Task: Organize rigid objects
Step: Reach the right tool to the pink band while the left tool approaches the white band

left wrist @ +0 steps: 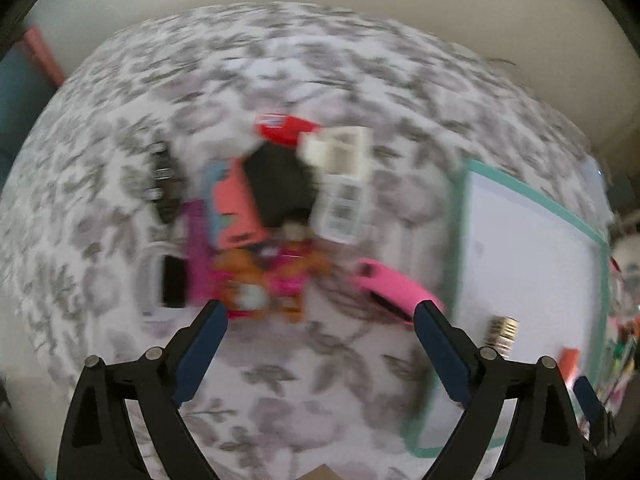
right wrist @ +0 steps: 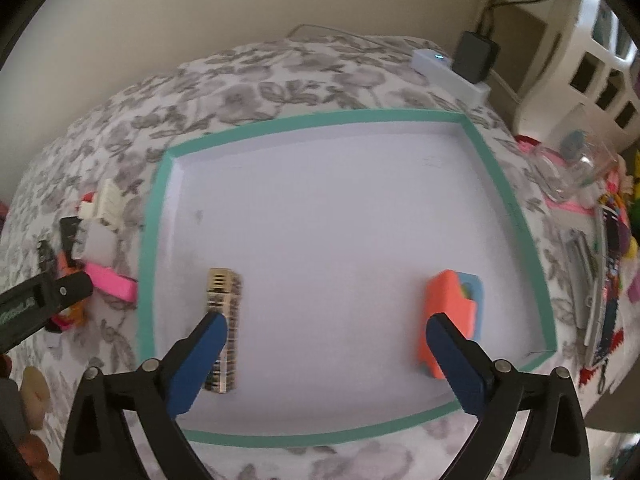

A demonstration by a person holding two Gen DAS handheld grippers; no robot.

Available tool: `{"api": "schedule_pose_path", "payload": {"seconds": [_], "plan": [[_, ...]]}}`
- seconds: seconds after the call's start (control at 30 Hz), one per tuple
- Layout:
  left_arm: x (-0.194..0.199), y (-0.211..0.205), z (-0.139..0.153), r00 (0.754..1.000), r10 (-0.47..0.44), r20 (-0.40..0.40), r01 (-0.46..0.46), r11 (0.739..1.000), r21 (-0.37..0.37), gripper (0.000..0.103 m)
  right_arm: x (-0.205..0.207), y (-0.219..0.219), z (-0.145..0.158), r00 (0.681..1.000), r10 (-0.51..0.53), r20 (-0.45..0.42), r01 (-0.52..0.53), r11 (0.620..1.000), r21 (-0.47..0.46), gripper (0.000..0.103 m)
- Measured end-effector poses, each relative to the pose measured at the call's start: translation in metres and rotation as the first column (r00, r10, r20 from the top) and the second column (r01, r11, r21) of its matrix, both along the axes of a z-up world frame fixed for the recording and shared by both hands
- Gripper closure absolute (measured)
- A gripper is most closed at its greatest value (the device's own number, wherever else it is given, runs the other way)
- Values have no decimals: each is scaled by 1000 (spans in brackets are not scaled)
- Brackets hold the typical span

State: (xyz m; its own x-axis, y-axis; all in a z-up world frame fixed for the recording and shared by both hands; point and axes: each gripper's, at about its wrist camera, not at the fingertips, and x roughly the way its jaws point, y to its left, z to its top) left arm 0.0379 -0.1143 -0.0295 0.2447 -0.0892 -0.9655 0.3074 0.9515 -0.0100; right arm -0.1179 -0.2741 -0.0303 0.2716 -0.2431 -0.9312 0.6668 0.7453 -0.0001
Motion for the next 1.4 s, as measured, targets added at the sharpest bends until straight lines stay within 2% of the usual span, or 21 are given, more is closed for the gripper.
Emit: {"api": "schedule_pose_path", "payload": {"seconds": [0.17,0.27,0.5,0.67,0.77,0.93,1.1,1.2,1.27,1.37,1.4], "plan": [[17,36,-3,994,111,14,-111,990,91,8,11,16,6,998,40,50,-42,999,27,2],[26,56,-2,986,166,18,-167,979,117,8,22,28,11,993,80,88,-83,996,33,2],[48,114,0,943,332,-1,-331,939,91,8,55,63,19,972,189,142,-196,980,41,2],[58,139,-11,916,398,-47,-394,916,81,8,77,79,17,961,227,157,-236,971,45,2],[60,143,-15,913,403,-62,-398,914,85,8,88,88,15,954,254,159,-262,965,30,3],[66,143,-21,917,388,-93,-383,921,68,8,103,96,10,944,295,148,-301,953,21,15],[72,140,-34,918,381,-110,-371,923,100,8,114,103,2,935,338,110,-339,941,-8,27],[75,137,-43,917,376,-131,-364,925,105,8,119,105,-2,930,356,92,-356,934,-17,30],[77,136,-47,919,369,-138,-356,928,110,8,122,107,-6,925,371,77,-370,929,-27,38],[78,137,-53,918,367,-151,-353,929,112,8,125,108,-13,923,382,52,-381,924,-26,43],[79,138,-55,916,369,-157,-354,928,112,8,126,109,-15,922,384,47,-383,923,-21,47]]}}
